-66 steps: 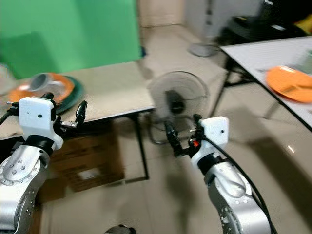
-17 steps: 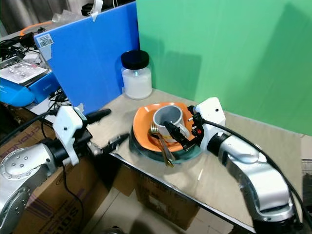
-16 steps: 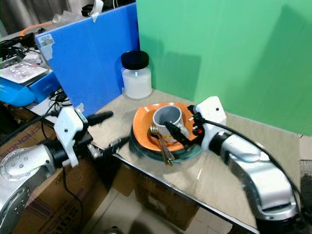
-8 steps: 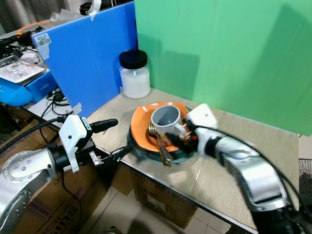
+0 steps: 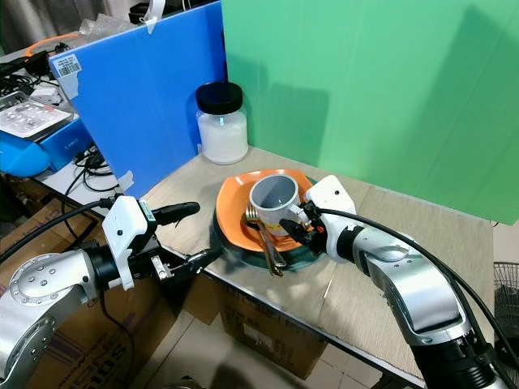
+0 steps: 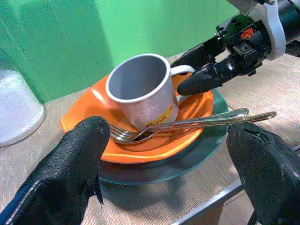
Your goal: Setting the table
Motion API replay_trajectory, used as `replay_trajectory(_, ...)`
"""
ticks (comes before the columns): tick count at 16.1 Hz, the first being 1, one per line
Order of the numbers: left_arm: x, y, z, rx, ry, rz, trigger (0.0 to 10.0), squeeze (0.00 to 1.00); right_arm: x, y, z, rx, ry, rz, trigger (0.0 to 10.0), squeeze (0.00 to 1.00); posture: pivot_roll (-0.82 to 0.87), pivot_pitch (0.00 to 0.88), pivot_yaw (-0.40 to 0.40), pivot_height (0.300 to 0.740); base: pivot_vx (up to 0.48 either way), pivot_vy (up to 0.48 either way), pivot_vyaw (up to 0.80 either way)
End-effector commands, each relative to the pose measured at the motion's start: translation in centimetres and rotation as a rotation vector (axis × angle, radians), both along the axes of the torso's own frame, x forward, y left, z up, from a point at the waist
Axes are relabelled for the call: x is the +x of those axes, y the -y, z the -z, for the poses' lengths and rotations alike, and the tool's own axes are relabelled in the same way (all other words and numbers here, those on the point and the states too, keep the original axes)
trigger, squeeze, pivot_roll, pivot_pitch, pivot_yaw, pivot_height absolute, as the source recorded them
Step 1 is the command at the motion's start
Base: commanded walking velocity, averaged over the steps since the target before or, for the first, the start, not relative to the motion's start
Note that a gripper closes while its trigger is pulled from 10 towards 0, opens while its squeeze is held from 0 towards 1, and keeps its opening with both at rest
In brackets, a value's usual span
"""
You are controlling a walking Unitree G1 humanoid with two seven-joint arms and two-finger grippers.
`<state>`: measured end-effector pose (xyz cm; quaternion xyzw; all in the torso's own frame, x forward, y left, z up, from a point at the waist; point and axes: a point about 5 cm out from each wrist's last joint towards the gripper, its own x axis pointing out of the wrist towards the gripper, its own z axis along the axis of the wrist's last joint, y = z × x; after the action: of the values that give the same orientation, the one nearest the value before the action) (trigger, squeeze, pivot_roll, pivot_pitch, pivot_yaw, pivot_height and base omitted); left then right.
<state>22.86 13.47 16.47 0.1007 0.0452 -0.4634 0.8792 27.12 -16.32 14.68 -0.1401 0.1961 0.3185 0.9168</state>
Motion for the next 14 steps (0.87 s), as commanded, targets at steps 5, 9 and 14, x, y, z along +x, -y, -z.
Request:
replay_trajectory(5,0.0,0.7,-0.8,0.018,0.016,0.041,10.0,0.00,0.5,0.4,-0.3,-0.022,0.019,0.028,0.0,0.00,0.13,0.000,0.050,0.740,0.000,0.000,0.00)
replay_trajectory(9,0.0,1.0,-1.1,0.028,0.012,0.064,10.0,0.00,1.0,0.5,-0.8,-0.033,0.034,0.036,0.0,0.00,0.12,0.000,0.047,0.740,0.000,0.000,0.00)
replay_trajectory(14,0.3,0.8,-1.3,0.022,0.030,0.034,10.0,0.00,0.6,0.7,-2.0,0.029,0.092,0.061,0.0,0.00,0.12,0.000,0.043,0.740,0.000,0.000,0.00)
